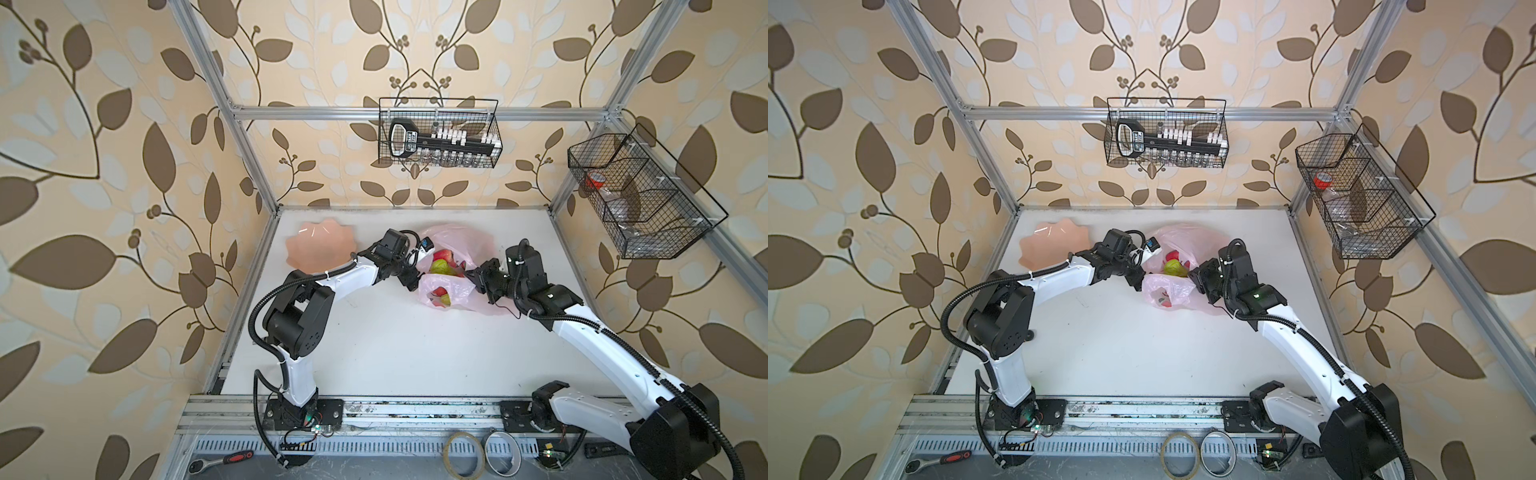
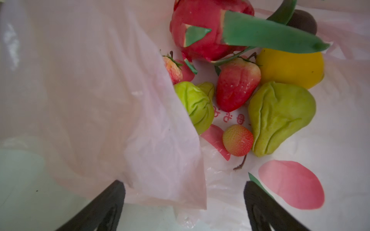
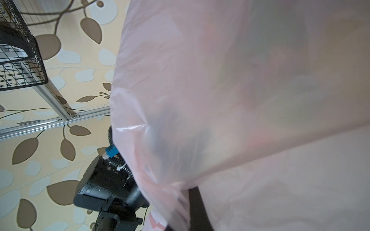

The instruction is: Place the fruits into the plastic bag

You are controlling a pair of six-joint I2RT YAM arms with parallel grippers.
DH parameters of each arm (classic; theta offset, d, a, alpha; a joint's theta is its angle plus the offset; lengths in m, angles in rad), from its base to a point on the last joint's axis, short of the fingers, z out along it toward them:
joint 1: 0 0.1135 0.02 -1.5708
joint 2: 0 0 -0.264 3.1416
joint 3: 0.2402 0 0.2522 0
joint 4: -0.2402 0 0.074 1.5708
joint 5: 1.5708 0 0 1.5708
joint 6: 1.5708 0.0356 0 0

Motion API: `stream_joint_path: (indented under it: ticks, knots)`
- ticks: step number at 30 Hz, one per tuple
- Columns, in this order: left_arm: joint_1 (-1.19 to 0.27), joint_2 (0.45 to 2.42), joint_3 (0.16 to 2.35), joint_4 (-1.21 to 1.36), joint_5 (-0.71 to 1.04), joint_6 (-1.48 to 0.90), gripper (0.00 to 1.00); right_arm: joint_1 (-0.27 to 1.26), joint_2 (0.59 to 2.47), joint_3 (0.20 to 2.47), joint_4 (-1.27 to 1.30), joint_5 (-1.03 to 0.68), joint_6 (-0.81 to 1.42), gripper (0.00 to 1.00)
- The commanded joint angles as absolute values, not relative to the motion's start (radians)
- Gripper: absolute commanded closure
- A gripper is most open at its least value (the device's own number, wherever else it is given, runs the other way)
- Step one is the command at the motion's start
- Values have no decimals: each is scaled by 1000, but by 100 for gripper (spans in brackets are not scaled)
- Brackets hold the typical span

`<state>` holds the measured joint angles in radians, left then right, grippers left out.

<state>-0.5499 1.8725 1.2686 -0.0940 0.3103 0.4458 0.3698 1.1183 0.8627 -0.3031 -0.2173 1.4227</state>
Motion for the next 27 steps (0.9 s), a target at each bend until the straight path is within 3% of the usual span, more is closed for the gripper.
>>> stream_joint_path:
  ticks: [1, 6, 10, 19, 21, 23, 27]
  knots:
    - [-551, 1899, 1342, -2, 293, 418, 9, 367, 1098, 860, -335, -205, 1422, 100]
    - [-550, 1945, 1402, 15, 253, 348, 18, 367, 1091, 858, -351, -207, 1414, 100]
    - [-550, 1950, 1420, 22, 263, 318, 43, 367, 1084, 859, -356, -203, 1415, 100]
    - [-551, 1860, 1321, 55, 362, 256, 82, 367, 1075, 864, -354, -186, 1422, 100]
    - [-550, 1838, 1294, 51, 382, 251, 95, 367, 1076, 865, -354, -183, 1423, 100]
    - [-550, 1828, 1278, 42, 407, 246, 100, 367, 1078, 867, -353, -178, 1424, 100]
    - [-546, 1801, 1241, 23, 441, 249, 100, 367, 1079, 874, -354, -175, 1419, 100]
